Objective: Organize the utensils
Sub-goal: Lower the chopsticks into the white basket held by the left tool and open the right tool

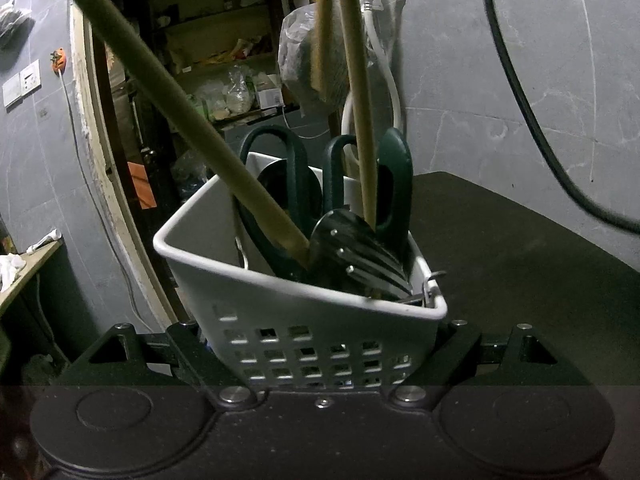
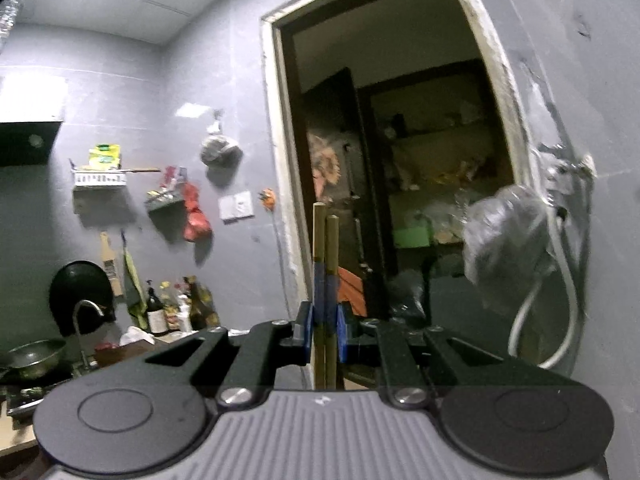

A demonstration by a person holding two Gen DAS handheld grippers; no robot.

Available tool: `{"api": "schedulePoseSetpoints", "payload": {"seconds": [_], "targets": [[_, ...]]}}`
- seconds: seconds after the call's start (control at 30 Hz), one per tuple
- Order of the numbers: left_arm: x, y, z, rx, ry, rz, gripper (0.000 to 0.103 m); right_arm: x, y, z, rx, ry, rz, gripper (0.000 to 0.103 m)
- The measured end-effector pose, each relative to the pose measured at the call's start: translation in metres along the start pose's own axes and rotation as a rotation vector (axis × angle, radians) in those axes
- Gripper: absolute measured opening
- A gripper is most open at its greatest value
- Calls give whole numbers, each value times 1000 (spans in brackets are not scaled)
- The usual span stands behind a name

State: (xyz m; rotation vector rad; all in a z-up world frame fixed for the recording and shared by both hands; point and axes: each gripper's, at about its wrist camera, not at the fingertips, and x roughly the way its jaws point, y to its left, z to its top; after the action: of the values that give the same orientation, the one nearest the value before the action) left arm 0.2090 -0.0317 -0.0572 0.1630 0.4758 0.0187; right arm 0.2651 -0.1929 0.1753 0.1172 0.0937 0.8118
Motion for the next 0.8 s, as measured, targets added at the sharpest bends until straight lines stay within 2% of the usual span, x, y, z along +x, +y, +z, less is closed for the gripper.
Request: {"api": "schedulePoseSetpoints", "payload": {"seconds": [0.33, 0.8], "targets": [[0, 0, 0, 0, 0, -1, 87, 4, 24, 11, 10, 22, 113, 14], [1, 1, 0, -3, 1, -1, 87, 17, 33, -31, 54, 171, 132, 14]]}}
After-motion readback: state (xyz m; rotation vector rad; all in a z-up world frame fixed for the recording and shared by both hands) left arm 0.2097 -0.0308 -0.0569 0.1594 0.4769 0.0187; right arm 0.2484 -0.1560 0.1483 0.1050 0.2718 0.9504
